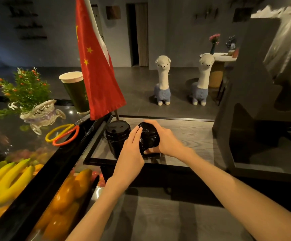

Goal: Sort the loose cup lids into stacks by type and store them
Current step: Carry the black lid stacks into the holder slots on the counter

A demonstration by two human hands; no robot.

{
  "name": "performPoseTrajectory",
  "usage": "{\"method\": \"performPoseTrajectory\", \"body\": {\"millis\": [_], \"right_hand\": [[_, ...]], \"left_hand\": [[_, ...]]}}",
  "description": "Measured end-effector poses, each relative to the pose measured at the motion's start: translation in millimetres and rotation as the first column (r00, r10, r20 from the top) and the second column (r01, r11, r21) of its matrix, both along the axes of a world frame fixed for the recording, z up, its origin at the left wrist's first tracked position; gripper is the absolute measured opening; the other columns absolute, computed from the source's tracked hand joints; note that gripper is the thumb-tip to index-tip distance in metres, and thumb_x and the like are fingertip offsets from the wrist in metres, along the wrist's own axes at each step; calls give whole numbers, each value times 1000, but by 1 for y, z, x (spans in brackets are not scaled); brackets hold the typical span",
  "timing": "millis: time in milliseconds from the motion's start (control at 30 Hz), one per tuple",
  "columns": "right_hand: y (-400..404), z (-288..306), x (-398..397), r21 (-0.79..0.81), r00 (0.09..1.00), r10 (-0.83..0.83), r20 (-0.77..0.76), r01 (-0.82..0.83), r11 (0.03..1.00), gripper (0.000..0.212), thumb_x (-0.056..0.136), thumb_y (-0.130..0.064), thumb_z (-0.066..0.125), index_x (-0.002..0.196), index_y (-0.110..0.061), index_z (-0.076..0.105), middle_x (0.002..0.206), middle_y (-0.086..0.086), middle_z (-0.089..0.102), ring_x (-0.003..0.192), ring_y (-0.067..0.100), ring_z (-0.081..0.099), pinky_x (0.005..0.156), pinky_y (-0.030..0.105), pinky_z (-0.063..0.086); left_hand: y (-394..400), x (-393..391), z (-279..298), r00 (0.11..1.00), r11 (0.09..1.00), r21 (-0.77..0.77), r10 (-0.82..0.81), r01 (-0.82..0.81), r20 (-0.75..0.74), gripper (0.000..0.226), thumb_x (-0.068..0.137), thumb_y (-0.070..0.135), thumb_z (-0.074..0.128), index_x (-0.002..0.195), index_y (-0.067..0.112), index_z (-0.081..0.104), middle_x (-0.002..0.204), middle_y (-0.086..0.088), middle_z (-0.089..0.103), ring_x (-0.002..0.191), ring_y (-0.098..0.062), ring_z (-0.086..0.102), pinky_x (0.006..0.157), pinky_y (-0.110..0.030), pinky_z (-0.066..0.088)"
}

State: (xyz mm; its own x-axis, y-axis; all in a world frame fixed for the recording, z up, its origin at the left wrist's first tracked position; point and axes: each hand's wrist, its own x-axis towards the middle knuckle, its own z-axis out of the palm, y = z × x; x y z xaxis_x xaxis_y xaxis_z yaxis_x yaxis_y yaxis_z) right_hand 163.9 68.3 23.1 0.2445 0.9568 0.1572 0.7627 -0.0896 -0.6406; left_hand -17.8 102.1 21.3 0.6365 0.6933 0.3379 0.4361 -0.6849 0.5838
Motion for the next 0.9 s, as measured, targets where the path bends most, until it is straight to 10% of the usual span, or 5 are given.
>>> {"method": "performPoseTrajectory", "body": {"millis": [200, 333, 533, 700, 900], "right_hand": [[-11, -8, 4, 107, 995, -18, -102, 29, 994, 112, 64, -31, 99, 152, -43, 32, 143, -6, 59, 130, 13, 57, 109, 39, 51], [-22, -9, 6, 151, 984, -50, -171, 77, 986, 112, 60, -48, 97, 151, -50, 31, 148, -12, 53, 134, 16, 53, 112, 42, 48], [-48, -9, 4, 219, 969, -37, -244, 92, 971, 107, 63, -39, 98, 150, -47, 36, 140, -22, 53, 126, -1, 55, 105, 32, 52], [-81, 26, 1, 337, 952, 3, -305, 105, 936, 107, 69, -28, 97, 154, -43, 33, 141, -31, 45, 122, -19, 50, 93, 7, 47], [-144, 98, 2, 567, 970, 25, -240, 119, 815, 96, 81, -26, 88, 158, -35, 31, 153, -19, 43, 140, -1, 45, 109, 23, 48]], "left_hand": [[-34, 3, -15, 976, 943, -306, 174, -127, 130, 59, 107, 10, 43, 161, 18, 20, 163, -1, 29, 140, -19, 46, 111, -27, 41], [-9, 14, -26, 921, 673, -723, 363, -155, 141, 52, 108, 36, 38, 159, 23, 31, 152, -9, 51, 135, -27, 54, 114, -49, 44], [-21, 22, -1, 811, 337, -924, 480, 183, 335, 38, 110, 36, 39, 126, 10, 63, 111, -11, 76, 105, -26, 72, 84, -40, 59], [-43, 21, 31, 761, 391, -862, 436, 322, 481, 39, 109, 40, 43, 122, 10, 64, 105, -8, 79, 99, -21, 76, 82, -40, 60], [-87, 38, 102, 680, 528, -726, 332, 441, 654, 46, 104, 44, 50, 130, 9, 64, 119, -13, 74, 112, -27, 72, 92, -46, 59]]}}
